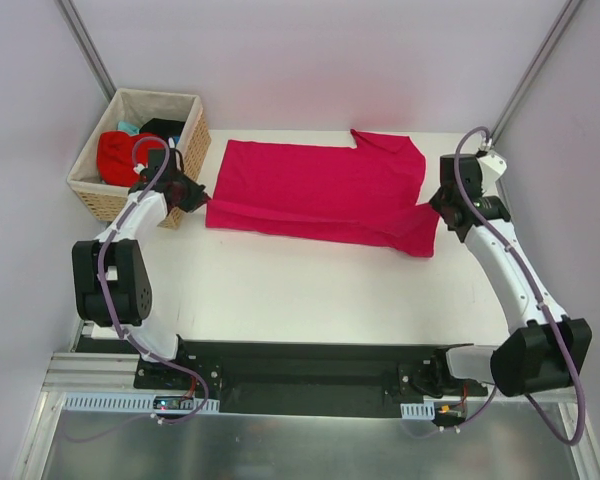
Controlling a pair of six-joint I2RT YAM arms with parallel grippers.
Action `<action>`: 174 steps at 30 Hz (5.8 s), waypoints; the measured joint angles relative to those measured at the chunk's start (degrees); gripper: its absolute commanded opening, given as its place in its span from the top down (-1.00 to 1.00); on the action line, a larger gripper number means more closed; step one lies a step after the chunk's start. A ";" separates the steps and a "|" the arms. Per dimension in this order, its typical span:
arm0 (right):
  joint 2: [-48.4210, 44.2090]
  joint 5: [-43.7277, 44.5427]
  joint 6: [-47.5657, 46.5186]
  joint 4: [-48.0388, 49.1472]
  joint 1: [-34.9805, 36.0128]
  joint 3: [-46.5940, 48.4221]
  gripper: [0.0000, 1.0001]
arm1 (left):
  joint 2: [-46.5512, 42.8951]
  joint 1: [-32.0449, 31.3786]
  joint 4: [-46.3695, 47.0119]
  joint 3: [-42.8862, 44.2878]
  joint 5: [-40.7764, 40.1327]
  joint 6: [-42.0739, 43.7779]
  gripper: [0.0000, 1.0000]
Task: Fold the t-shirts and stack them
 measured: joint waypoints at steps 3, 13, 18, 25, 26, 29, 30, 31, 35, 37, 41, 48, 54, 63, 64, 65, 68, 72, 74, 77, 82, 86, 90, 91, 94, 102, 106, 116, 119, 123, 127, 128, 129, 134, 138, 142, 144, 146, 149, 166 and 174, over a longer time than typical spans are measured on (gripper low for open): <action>3.13 -0.11 -0.17 0.94 -0.26 2.36 0.99 | 1.70 -0.11 -0.42 1.70 -0.07 -0.04 1.00; 14.01 -1.01 -1.03 3.69 -1.95 7.85 0.99 | 6.97 -0.17 -1.36 7.58 -0.55 -0.28 1.00; 19.45 -1.20 -1.16 4.96 -2.08 9.64 0.99 | 8.63 -0.85 -3.52 9.86 -1.95 -0.70 1.00; 26.21 -1.31 -1.22 6.03 -2.34 13.31 0.99 | 10.73 -2.14 -5.49 12.26 -5.09 -1.51 1.00; 26.91 -1.31 -1.25 6.16 -2.38 13.90 0.99 | 10.95 -2.32 -5.66 12.50 -5.60 -1.57 0.98; 29.35 -1.29 -1.49 6.51 -2.62 16.48 0.99 | 11.69 -2.82 -6.38 13.31 -7.34 -1.70 0.90; 30.05 -1.31 -1.60 6.67 -2.67 17.29 0.99 | 11.93 -3.04 -6.58 13.53 -7.85 -1.77 0.77; 30.69 -1.31 -1.66 6.86 -2.73 18.03 0.99 | 12.11 -3.17 -6.73 13.73 -8.39 -1.79 0.70; 32.70 -1.29 -2.21 7.48 -2.89 20.28 0.99 | 13.09 -3.82 -5.95 13.92 -10.01 -1.88 -0.28; 33.44 -1.29 -2.34 7.89 -2.91 20.87 0.99 | 14.86 -3.85 -3.58 13.94 -9.60 -1.49 -0.97; 35.04 -1.29 -2.58 8.46 -2.93 21.11 0.71 | 17.33 -4.26 0.37 14.71 -10.67 -2.16 -0.98; 36.20 -1.07 -3.65 9.09 -3.02 21.11 -0.50 | 17.53 -4.28 0.61 14.78 -11.13 -2.21 -0.99; 35.12 -1.01 -6.14 9.49 -2.54 21.33 -0.76 | 16.87 -5.29 0.46 14.75 -10.97 -1.77 -0.98; 21.42 -4.02 -10.14 9.35 6.10 19.28 -0.85 | 6.14 -14.62 -0.52 14.19 -6.23 6.38 -0.99; 19.52 -4.37 -10.25 9.53 7.30 17.88 -0.85 | 3.89 -16.33 -0.52 13.70 -5.73 7.56 -0.98; 17.66 -4.57 -10.32 9.49 8.39 16.20 -0.85 | 1.07 -18.21 -0.50 13.07 -5.01 8.92 -0.98; 14.16 -5.20 -10.29 9.01 10.40 11.56 -0.85 | -4.98 -21.22 -0.55 11.30 -2.45 11.26 -0.98; 12.55 -5.64 -10.14 7.89 12.22 6.14 -0.85 | -10.03 -20.98 -0.52 6.78 -2.56 13.97 -0.98; 11.39 -5.75 -10.12 6.86 13.18 3.80 -0.85 | -9.42 -20.59 -1.11 3.93 -3.69 15.02 -0.98; 9.03 -5.75 -10.14 6.32 14.60 1.42 -0.85 | -4.92 -20.28 -2.12 1.33 -5.97 15.76 -0.98; 5.55 -5.18 -10.45 6.25 15.56 -0.74 -0.85 | 5.35 -20.26 -3.48 0.76 -10.67 17.14 -0.98; 5.90 -4.15 -10.64 6.62 15.54 -2.38 -0.85 | 10.12 -20.26 -3.65 3.30 -13.20 18.01 -0.98; 8.24 -4.00 -10.67 6.86 15.52 -3.04 -0.84 | 12.35 -20.04 -2.99 6.54 -15.08 18.43 -0.98; 8.98 -4.02 -10.69 6.99 15.52 -3.04 -0.84 | 12.46 -19.82 -2.71 7.04 -15.15 18.45 -0.98; 11.19 -4.09 -10.84 7.37 15.52 -3.04 -0.84 | 12.52 -19.08 -2.05 7.82 -15.13 18.45 -0.98; 16.31 -4.07 -10.82 8.52 15.39 -2.99 -0.84 | 13.99 -17.18 -1.90 8.48 -15.15 18.43 -0.98; 18.99 -4.22 -10.80 9.20 14.47 -2.69 -0.83 | 15.50 -16.48 -1.51 8.48 -15.13 18.40 -0.98; 26.10 -4.81 -10.80 11.23 11.28 -0.94 -0.83 | 18.14 -15.47 0.98 8.48 -15.06 18.36 -0.98; 28.15 -5.42 -10.78 12.22 10.64 -0.83 -0.83 | 18.34 -15.34 1.90 8.48 -15.08 18.27 -0.98; 30.99 -6.10 -10.54 12.98 10.01 -0.72 -0.82 | 18.88 -15.34 2.64 8.41 -15.08 17.88 -0.98; 33.24 -6.93 -9.90 13.44 9.70 -0.57 -0.82 | 18.91 -15.34 3.80 7.63 -15.21 17.18 -0.98; 33.29 -7.10 -9.73 13.53 9.62 -0.42 -0.83 | 18.88 -15.34 4.24 7.32 -15.37 16.94 -0.98; 33.35 -7.26 -9.57 13.64 9.55 -0.39 -0.83 | 18.78 -15.34 4.63 7.02 -15.58 16.83 -0.98; 33.51 -7.43 -8.59 13.68 9.55 -0.39 -0.83 | 17.73 -15.37 6.84 4.87 -16.79 16.37 -0.98; 32.87 -7.56 -7.54 14.45 9.57 -1.51 -0.83 | 15.19 -15.37 8.74 0.92 -17.77 14.99 -0.98; 30.69 -8.35 -6.38 14.95 9.68 -4.42 -0.83 | 11.19 -15.43 9.79 -4.50 -18.34 13.16 -0.98; 28.98 -8.57 -5.79 14.82 10.05 -6.40 -0.83 | 9.14 -15.76 10.08 -7.08 -18.78 12.13 -0.98; 27.04 -8.61 -5.18 14.23 10.75 -8.61 -0.83 | 6.49 -16.33 10.16 -10.25 -19.28 11.06 -0.98; 24.06 -8.57 -4.31 12.92 12.13 -11.65 -0.83 | 2.23 -17.59 9.86 -14.84 -19.37 9.88 -0.98; -2.29 -6.49 2.60 -0.04 17.68 -27.17 -0.84 | -23.63 -28.30 -2.10 -34.45 -21.68 -0.20 -0.99; -6.10 -3.76 3.34 -3.91 22.01 -26.25 -0.84 | -29.99 -29.14 -8.46 -33.27 -22.97 -1.60 -0.98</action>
